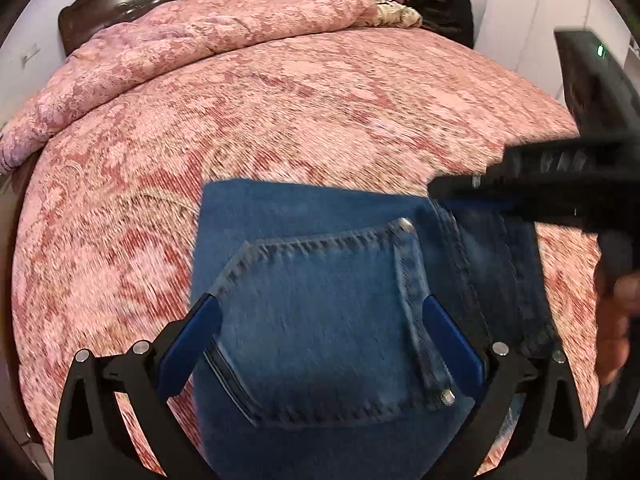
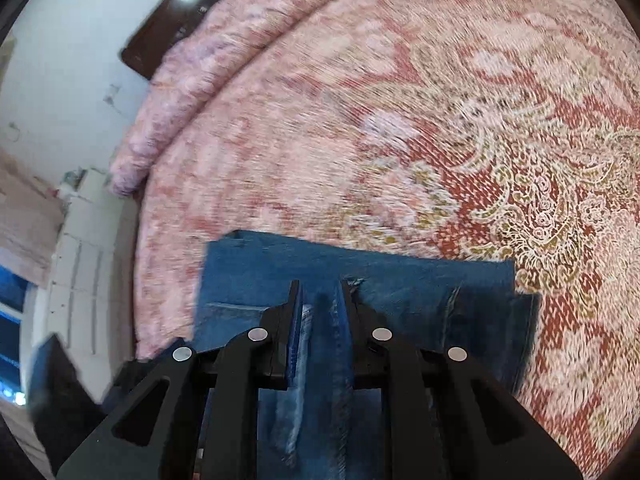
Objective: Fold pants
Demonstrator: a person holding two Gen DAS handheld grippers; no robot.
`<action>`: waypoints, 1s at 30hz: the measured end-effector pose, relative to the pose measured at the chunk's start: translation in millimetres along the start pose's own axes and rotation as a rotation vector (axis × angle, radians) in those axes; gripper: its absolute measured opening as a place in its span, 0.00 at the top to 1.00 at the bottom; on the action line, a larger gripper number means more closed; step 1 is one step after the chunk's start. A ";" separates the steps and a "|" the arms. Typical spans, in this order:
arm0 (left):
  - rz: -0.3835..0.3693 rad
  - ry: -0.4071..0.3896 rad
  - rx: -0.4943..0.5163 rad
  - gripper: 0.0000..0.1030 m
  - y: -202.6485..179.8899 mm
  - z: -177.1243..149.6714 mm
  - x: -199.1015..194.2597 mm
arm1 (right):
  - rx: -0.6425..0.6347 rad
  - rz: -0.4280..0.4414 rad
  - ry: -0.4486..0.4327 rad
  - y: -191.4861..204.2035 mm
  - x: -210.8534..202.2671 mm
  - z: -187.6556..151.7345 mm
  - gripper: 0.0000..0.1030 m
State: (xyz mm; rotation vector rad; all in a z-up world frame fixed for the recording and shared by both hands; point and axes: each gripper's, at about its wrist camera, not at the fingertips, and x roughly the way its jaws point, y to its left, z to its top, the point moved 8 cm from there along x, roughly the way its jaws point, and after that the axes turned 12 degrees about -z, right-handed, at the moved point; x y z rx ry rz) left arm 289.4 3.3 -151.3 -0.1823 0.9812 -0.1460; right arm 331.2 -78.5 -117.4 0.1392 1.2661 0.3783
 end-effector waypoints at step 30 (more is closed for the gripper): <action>0.006 0.082 0.024 0.02 14.6 -13.8 21.5 | 0.016 -0.025 -0.016 -55.6 -77.3 -118.2 0.67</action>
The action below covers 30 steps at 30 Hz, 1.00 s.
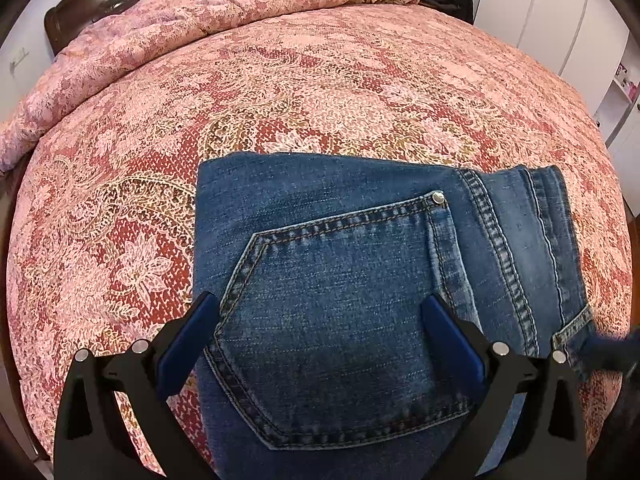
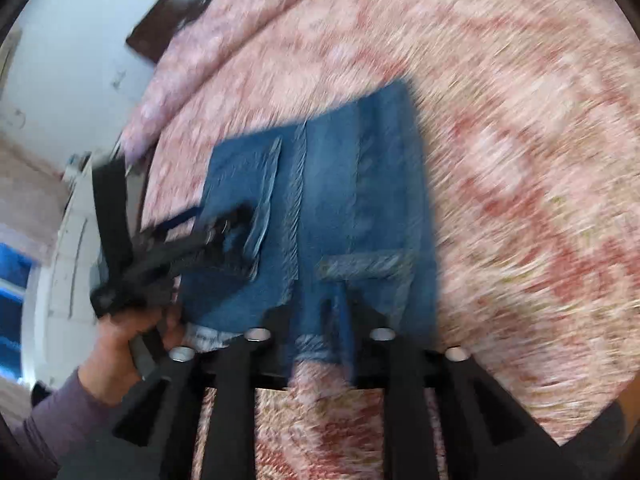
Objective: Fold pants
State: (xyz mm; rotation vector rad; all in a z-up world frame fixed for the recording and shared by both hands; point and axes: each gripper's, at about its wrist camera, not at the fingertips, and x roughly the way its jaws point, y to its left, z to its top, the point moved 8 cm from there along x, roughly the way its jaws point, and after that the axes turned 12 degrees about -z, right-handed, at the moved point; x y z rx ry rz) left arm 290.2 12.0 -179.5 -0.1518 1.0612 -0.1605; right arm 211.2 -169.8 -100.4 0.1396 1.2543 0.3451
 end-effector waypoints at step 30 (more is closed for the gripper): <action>-0.119 0.083 -0.058 0.02 -19.0 -130.6 -31.8 | 0.282 0.171 -0.017 -53.1 13.0 -4.0 0.27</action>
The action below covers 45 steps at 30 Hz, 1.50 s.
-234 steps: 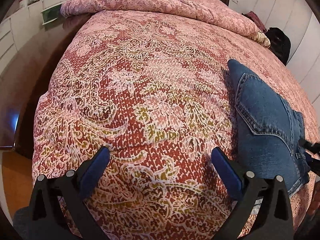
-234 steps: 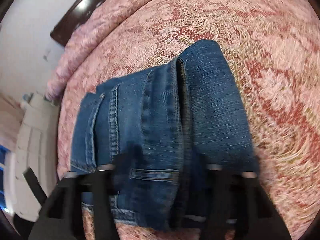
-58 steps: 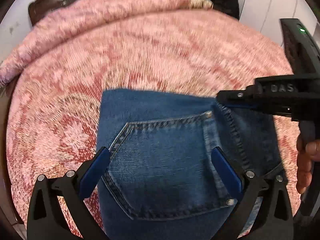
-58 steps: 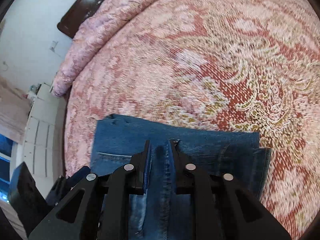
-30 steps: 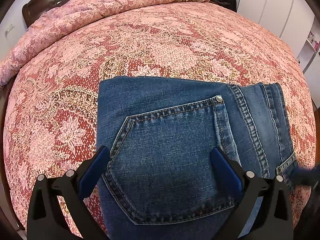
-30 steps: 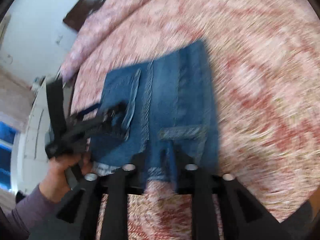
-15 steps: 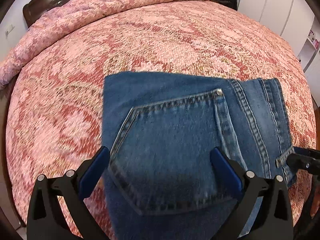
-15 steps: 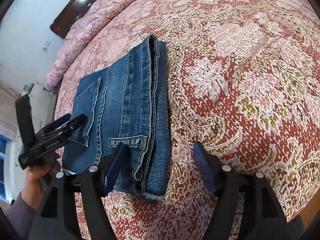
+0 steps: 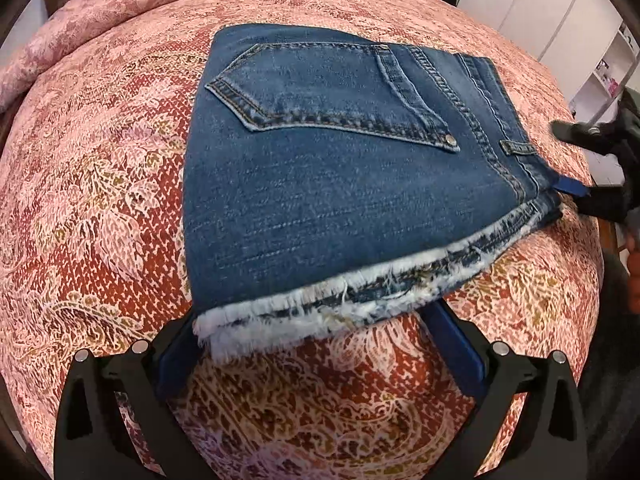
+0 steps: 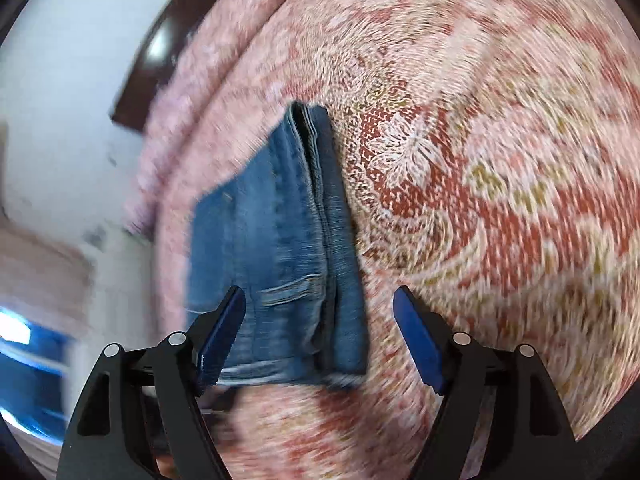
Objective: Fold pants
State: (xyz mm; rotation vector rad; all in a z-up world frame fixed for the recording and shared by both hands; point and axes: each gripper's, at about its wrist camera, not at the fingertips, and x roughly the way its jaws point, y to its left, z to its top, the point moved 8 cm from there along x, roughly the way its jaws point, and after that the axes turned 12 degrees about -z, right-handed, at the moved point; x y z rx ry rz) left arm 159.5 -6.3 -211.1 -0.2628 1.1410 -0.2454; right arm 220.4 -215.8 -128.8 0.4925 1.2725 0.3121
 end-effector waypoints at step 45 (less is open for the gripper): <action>-0.040 -0.036 -0.001 0.02 0.5 -5.5 -8.0 | -0.280 -0.033 0.119 27.0 53.5 16.5 0.67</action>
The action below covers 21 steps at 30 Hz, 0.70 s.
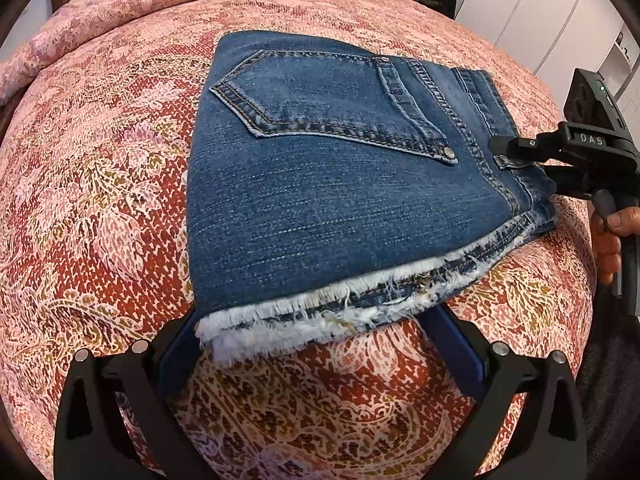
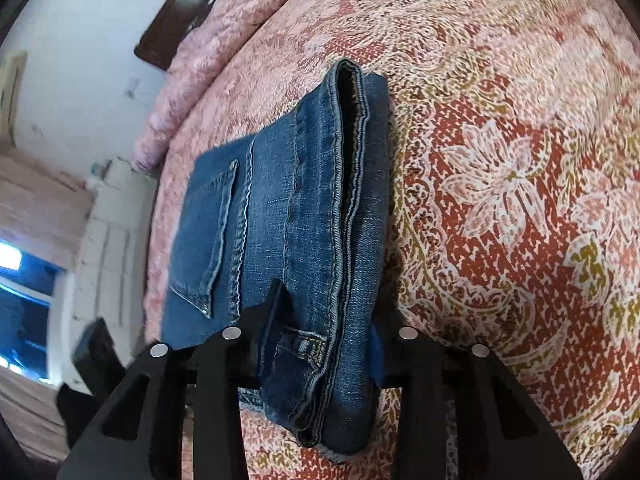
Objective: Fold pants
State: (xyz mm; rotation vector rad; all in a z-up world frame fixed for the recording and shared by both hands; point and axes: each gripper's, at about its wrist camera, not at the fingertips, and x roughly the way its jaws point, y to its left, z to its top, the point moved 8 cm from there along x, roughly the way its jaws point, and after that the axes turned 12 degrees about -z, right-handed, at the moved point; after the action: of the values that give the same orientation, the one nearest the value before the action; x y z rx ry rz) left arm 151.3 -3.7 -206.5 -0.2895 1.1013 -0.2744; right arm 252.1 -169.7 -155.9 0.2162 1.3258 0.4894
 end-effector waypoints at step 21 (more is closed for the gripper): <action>-0.701 -0.034 -0.555 0.18 83.2 80.4 -3.5 | 0.041 0.063 -0.013 -12.3 -3.7 -15.7 0.67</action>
State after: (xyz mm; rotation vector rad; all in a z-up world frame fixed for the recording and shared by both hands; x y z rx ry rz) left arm 228.4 82.4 -199.8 -1.1790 0.9953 -0.5783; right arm 239.1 -184.1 -161.6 0.2957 1.3207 0.5132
